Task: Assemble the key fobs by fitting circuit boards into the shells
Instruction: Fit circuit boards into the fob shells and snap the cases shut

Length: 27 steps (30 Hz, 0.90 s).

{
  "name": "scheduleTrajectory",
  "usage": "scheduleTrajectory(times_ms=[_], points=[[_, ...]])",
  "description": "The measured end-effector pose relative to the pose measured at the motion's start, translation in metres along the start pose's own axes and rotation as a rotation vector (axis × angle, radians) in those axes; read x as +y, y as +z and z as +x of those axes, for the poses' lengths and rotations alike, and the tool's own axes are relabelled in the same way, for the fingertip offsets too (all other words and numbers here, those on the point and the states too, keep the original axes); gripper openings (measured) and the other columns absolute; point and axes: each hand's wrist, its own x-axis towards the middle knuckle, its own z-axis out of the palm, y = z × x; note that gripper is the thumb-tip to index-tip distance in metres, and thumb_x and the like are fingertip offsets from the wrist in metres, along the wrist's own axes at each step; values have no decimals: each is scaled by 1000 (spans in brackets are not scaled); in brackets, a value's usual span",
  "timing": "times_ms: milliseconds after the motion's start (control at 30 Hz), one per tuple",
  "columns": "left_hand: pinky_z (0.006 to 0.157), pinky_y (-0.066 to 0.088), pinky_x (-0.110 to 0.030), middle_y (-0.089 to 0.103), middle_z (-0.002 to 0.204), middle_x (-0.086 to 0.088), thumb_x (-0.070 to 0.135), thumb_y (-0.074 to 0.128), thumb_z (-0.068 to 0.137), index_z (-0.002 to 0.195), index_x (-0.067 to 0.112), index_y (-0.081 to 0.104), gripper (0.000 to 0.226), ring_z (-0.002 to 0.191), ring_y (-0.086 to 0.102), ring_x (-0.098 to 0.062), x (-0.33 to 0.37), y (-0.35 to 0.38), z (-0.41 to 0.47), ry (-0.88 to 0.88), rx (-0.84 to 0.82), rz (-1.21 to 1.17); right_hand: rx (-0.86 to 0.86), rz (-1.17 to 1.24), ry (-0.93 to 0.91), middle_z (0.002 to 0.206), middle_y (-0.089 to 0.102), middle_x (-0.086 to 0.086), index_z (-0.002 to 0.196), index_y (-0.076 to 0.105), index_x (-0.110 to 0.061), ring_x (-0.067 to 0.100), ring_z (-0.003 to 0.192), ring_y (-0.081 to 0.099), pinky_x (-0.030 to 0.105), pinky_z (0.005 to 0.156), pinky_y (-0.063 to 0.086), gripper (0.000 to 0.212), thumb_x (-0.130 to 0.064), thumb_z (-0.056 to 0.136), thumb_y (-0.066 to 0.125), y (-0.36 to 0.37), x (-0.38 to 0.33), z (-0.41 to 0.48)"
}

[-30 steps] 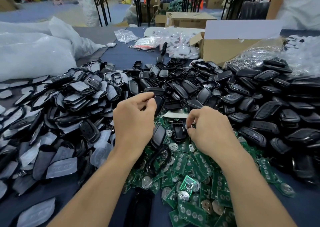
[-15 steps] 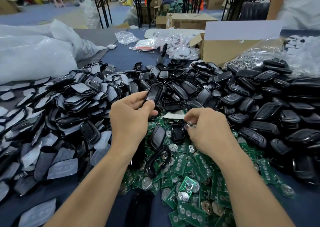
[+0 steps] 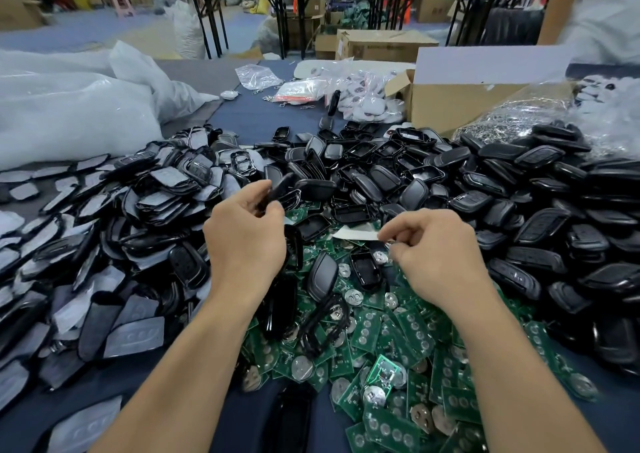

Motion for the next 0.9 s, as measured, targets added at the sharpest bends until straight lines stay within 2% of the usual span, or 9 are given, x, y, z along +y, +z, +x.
scheduleTrajectory(times_ms=[33,133,200,300,400,600,667,767,900], points=[[77,44,-3,77,103,19,24,72,92,128,34,73,37,87,67,4,0,0,-2,31,-1,117,31,106,-14,68,69,-10,74,78,-33,-2,53,56,9,48,42,34,-1,85,76,-2,0,0],[104,43,-33,72,131,2,21,71,94,136,32,67,44,117,63,-22,4,3,-10,240,32,377,109,404,-16,65,69,-14,77,80,-33,-1,56,56,14,58,49,32,-2,83,80,-5,-2,0],[110,35,-32,75,126,4,22,70,96,136,32,68,41,115,57,-19,5,7,-14,335,-8,419,108,509,12,65,69,-13,80,81,-35,2,58,59,18,62,55,32,-3,83,80,-3,-2,1],[106,24,-24,78,114,12,36,66,98,139,38,64,41,115,55,-18,1,11,-16,358,-129,584,84,480,31,67,74,-7,79,81,-31,5,57,66,22,62,58,25,-7,85,79,5,-2,1],[108,26,-29,76,119,7,45,66,96,138,39,65,42,118,61,-19,-1,12,-14,377,-204,666,72,527,62,71,76,-4,79,80,-27,11,61,73,26,63,60,22,-7,86,77,9,-3,1],[109,41,-36,74,123,9,29,73,94,142,38,62,50,120,61,-23,-2,14,-10,279,-218,553,-16,684,116,75,77,3,81,79,-19,16,62,73,19,57,53,22,2,87,76,12,-5,0],[98,47,-34,75,112,19,22,79,90,151,38,50,70,113,63,-22,-2,13,-9,228,-205,452,-58,741,129,74,77,4,83,78,-15,15,61,72,18,55,53,21,5,88,74,12,-6,-1],[84,42,-28,66,89,25,11,79,88,161,38,31,92,94,64,-18,-1,14,-14,312,-186,404,-82,787,144,70,74,4,86,75,-10,14,57,69,19,52,51,19,8,89,71,13,-9,-2],[82,41,-20,63,89,25,9,70,95,154,38,46,70,85,61,-3,6,14,-23,424,-139,277,-27,797,144,65,70,3,80,74,-12,14,56,64,20,52,49,25,10,89,68,12,-9,-2]])
